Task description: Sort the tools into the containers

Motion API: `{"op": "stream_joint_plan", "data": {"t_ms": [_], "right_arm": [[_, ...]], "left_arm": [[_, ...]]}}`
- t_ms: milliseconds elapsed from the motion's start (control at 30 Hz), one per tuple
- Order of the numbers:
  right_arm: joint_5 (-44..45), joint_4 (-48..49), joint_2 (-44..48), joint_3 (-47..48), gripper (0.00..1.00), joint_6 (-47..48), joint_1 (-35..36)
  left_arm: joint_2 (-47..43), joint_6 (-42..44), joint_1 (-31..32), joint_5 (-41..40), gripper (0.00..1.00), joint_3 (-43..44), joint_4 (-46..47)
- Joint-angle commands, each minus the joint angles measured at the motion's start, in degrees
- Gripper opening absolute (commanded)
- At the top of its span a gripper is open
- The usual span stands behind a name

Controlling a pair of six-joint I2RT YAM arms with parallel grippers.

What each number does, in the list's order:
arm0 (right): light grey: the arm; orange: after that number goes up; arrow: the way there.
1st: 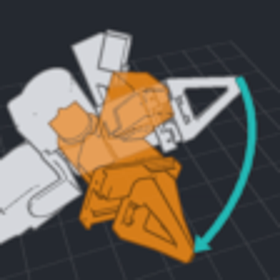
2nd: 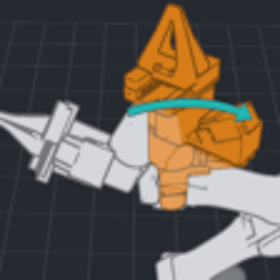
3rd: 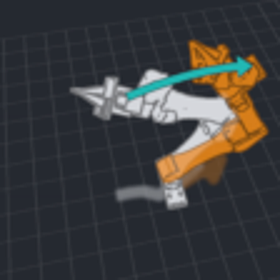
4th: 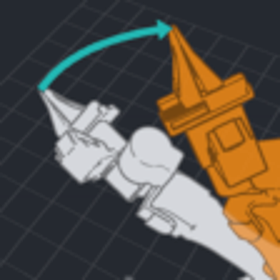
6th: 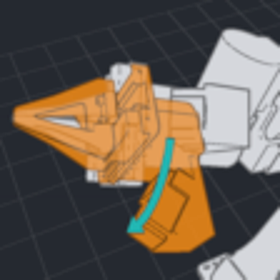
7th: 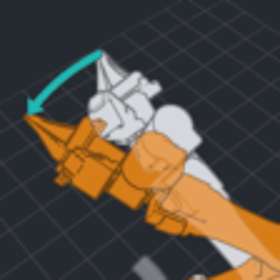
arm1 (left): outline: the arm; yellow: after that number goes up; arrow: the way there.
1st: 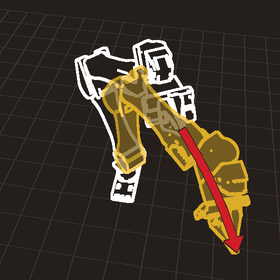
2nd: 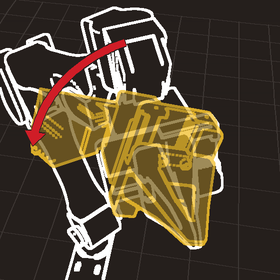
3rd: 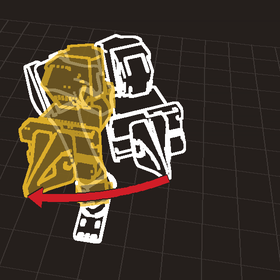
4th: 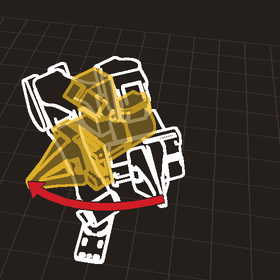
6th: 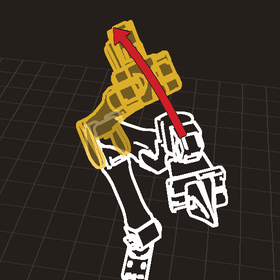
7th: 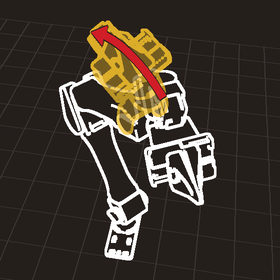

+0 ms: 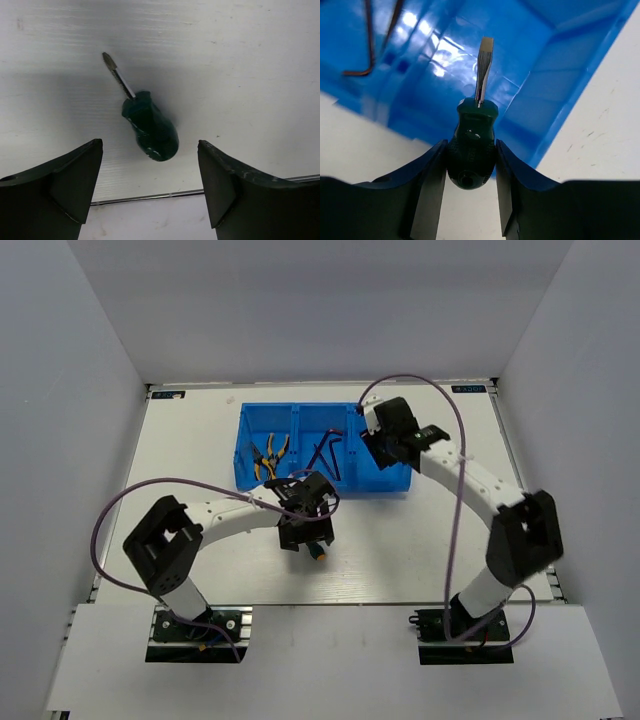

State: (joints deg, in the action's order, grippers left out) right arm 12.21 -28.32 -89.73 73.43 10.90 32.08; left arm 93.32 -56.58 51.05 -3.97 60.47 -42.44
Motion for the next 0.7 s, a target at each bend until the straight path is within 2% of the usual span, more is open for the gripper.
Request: {"op": "stream_joint_plan", "data": {"t_ms": [0,100,167,200,233,333,500,633,667], "right_arm": [[1.1,3.3,-8.4,6.7,0.0,-1.1,-3.4],[-2.6,0.5,-16.0,14.6,0.0,-3.5,-5.6],[-4.6,0.1,-18.4,15.6,0.0,-3.3,-6.5],[-6.9,-0.1,-19.2,16.0,0.17,-3.0,-6.7],[-8.7,-0.2,-19.3,16.0,0.29,-2.7,-6.8],[-11.6,-1.1,-19.1,15.8,0.53,-2.3,-7.6],[-16.3,-2.4,-15.8,15.1,0.57,-4.1,-8.7],[-20.0,-4.0,-11.3,14.5,0.67,-5.7,-10.1],[-21.2,-4.5,-10.6,14.3,0.67,-6.5,-10.3]], "left_arm": [[0.7,-2.7,0.6,0.2,0.87,2.8,-0.2],[1.5,-4.0,1.2,-0.9,0.88,2.8,-0.2],[2.7,-4.0,1.2,-1.5,0.88,3.3,-0.2],[2.7,-4.5,1.8,-2.3,0.88,3.3,-0.7],[3.5,-4.5,1.8,-2.3,0.86,3.3,-0.7],[5.6,-5.0,2.3,-2.8,0.85,4.4,-1.2],[9.1,-5.0,3.5,-4.2,0.76,7.5,-2.6],[11.4,-5.0,4.1,-4.8,0.65,8.9,-4.1],[11.4,-5.0,4.1,-4.8,0.53,8.9,-4.1]]}}
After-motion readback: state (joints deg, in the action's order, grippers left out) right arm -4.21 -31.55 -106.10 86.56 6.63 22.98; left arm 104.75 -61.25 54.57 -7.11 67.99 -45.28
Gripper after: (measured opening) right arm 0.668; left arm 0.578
